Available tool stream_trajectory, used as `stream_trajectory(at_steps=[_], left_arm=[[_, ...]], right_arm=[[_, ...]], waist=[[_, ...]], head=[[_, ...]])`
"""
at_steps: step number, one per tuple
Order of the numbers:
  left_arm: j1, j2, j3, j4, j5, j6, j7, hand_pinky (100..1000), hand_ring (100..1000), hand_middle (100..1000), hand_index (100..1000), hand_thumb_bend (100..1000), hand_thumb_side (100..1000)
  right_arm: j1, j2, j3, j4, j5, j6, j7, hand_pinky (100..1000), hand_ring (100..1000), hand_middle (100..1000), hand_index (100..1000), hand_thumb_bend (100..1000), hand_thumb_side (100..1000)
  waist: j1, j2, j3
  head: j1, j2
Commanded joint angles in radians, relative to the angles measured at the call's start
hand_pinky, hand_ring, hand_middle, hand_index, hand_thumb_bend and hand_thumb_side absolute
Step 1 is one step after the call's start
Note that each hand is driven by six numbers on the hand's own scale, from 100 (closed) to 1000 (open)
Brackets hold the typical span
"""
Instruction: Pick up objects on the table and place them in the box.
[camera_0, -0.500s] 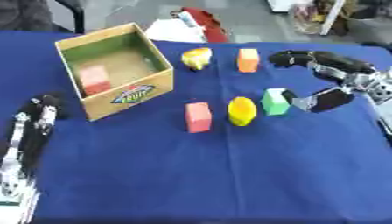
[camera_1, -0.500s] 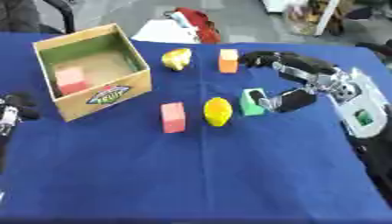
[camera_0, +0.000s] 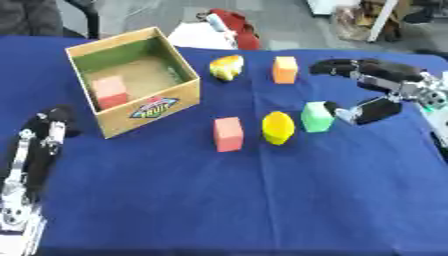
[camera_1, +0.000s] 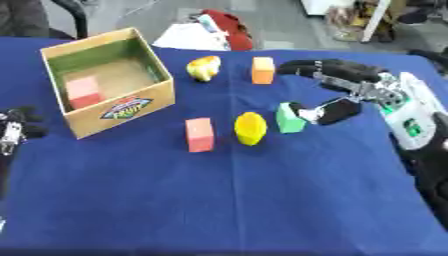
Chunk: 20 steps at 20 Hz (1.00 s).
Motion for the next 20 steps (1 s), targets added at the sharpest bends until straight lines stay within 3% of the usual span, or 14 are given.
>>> stream_trajectory(at_steps=[1,8,20], left_arm=[[-0.007,0.019,-0.003,-0.014,-0.003,0.000,-0.003,680,583,596,763,100,739],[-0.007,0.019,-0.002,-0.014,-0.004,0.000,-0.003,681,583,596,763,100,738],[-0.005,0.017,-0.002,-0.014,-0.003,0.000,-0.004,681,582,596,764,100,739]], right_arm=[[-0.027,-0.017,-0.019,0.032,0.053,-0.010,-0.010,872,953,972,1000,100,542],[-0.042,0.008,-0.034,0.129,0.157,-0.006,-0.038,868,925,953,1000,100,545],[-0.059,0.050,-0.055,0.233,0.244,-0.001,-0.084,863,914,946,1000,100,550]], waist=[[-0.012,-0.026,0.000],[-0.010,-0.025,0.001],[-0.009,-0.027,0.002]], head=[[-0.002,0.005],[-0.002,0.005],[-0.004,0.005]])
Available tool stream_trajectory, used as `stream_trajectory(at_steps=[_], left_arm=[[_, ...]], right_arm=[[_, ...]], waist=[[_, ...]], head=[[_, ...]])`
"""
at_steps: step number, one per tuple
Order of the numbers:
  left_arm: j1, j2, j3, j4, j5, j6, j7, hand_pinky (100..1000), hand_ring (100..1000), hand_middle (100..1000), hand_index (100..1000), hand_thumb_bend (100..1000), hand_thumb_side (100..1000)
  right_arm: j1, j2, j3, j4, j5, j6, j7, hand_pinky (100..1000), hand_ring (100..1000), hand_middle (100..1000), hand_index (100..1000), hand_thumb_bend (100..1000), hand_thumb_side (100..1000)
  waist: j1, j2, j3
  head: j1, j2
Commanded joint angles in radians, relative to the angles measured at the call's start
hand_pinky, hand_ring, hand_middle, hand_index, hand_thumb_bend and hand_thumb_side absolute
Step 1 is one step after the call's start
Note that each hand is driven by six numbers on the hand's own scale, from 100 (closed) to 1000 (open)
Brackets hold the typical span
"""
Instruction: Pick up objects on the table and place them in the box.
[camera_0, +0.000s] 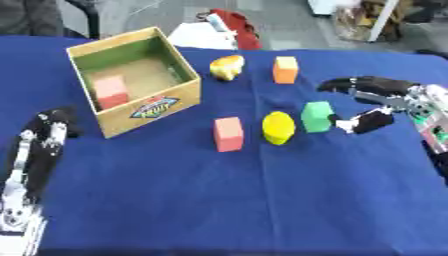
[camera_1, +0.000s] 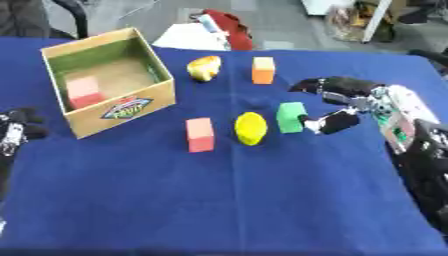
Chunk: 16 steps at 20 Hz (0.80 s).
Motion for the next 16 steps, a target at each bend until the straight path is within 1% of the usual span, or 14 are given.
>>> stream_trajectory(at_steps=[1,9,16], left_arm=[[-0.006,0.017,0.001,-0.014,0.000,-0.001,-0.002,681,582,596,764,100,738],[-0.006,0.016,0.001,-0.014,0.000,-0.001,-0.003,681,582,595,764,100,739],[-0.006,0.016,0.001,-0.014,0.000,-0.001,-0.003,681,581,595,764,100,739]], right_arm=[[-0.028,-0.008,-0.015,0.014,0.026,0.002,-0.015,863,914,946,1000,100,548],[-0.045,0.019,-0.032,0.062,0.082,0.010,-0.062,861,912,947,1000,100,525],[-0.030,0.006,-0.036,0.077,0.099,0.007,-0.088,859,911,947,1000,100,515]], waist=[[-0.009,-0.027,0.001],[-0.007,-0.026,0.001],[-0.008,-0.025,0.002]], head=[[-0.003,0.005],[-0.007,0.005],[-0.010,0.005]])
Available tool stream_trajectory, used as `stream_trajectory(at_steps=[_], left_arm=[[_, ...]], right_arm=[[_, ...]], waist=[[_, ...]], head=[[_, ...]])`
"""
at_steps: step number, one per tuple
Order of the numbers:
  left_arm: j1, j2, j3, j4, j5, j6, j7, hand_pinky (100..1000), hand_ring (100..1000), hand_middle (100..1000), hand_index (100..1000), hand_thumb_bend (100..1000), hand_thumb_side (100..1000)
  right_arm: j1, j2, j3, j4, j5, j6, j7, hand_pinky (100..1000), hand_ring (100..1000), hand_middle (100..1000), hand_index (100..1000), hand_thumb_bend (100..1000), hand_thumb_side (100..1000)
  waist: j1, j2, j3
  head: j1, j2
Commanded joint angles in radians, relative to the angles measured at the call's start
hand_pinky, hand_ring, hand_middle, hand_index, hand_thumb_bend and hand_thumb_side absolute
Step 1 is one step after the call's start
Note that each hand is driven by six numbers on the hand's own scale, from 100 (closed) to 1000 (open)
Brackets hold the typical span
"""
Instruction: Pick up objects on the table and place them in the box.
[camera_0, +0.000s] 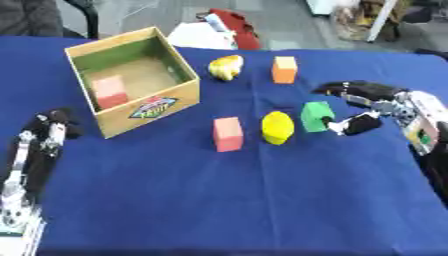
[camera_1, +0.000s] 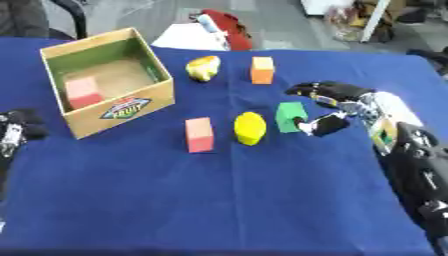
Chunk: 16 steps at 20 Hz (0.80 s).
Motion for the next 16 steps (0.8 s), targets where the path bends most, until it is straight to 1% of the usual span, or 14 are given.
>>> stream_trajectory(at_steps=[1,9,16], left_arm=[[-0.006,0.016,0.003,-0.014,0.000,-0.002,-0.003,681,581,595,764,100,739],[-0.008,0.016,0.003,-0.014,0.000,-0.002,-0.002,682,581,594,764,100,738],[-0.011,0.015,0.003,-0.015,0.000,-0.002,-0.003,682,580,594,764,100,737]], right_arm=[[-0.015,-0.031,-0.013,0.000,0.010,0.002,-0.011,858,911,947,1000,100,513],[-0.019,-0.026,-0.024,0.030,0.035,0.012,-0.023,856,908,945,1000,100,504],[-0.037,-0.009,-0.033,0.060,0.054,0.017,-0.040,853,902,941,1000,100,491]], waist=[[-0.008,-0.025,0.001],[-0.007,-0.024,0.004],[-0.005,-0.022,0.007]], head=[[-0.003,0.005],[-0.003,0.005],[-0.007,0.005]])
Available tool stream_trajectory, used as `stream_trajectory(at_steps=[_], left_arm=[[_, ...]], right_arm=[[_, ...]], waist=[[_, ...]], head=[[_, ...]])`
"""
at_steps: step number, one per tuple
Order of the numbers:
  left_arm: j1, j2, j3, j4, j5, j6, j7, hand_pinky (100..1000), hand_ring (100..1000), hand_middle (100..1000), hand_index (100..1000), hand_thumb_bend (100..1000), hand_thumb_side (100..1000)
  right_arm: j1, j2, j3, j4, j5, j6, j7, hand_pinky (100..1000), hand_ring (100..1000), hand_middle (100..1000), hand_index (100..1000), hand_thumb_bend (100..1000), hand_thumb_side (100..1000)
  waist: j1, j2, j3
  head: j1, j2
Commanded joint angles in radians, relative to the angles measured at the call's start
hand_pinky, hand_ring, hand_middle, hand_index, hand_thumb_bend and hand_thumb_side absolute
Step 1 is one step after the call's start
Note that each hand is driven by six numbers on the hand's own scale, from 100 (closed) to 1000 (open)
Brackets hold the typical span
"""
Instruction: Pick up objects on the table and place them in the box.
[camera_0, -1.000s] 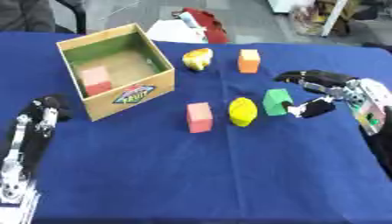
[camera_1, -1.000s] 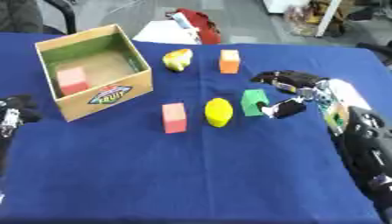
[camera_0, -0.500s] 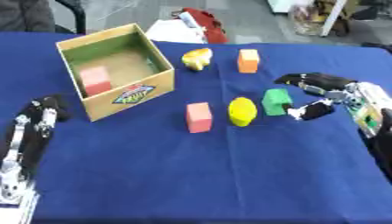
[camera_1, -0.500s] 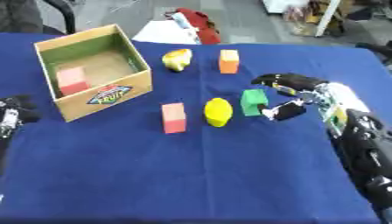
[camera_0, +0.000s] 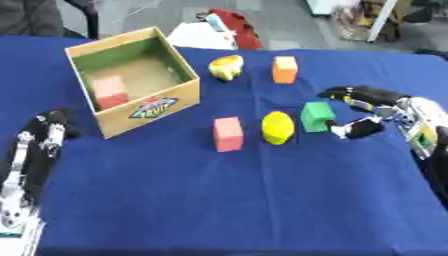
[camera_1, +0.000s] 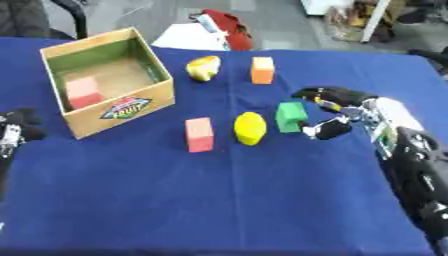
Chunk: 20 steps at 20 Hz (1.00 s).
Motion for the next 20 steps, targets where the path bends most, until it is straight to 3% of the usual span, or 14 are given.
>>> stream_trajectory(at_steps=[1,13,17,20], left_arm=[[-0.011,0.015,0.003,-0.015,0.000,-0.002,-0.002,682,580,594,764,100,737],[-0.014,0.015,0.002,-0.016,0.001,-0.002,-0.004,682,579,593,764,100,737],[-0.014,0.015,0.002,-0.016,0.001,-0.002,-0.004,682,578,593,764,100,742],[-0.015,0.015,0.002,-0.016,0.001,-0.002,-0.004,682,578,592,764,100,739]], right_arm=[[-0.029,-0.011,-0.014,0.003,0.012,0.002,-0.012,853,902,941,1000,100,486],[-0.065,0.017,-0.022,0.044,0.055,0.004,-0.028,852,901,939,1000,100,491],[-0.077,0.024,-0.021,0.066,0.081,0.005,-0.002,853,902,934,1000,100,489],[-0.084,0.030,-0.020,0.078,0.096,0.005,0.033,850,892,895,1000,100,433]], waist=[[-0.004,-0.021,0.001],[-0.003,-0.016,0.007],[-0.004,-0.014,0.010],[-0.004,-0.014,0.012]], head=[[-0.005,0.005],[-0.015,0.005],[-0.017,0.005],[-0.017,0.005]])
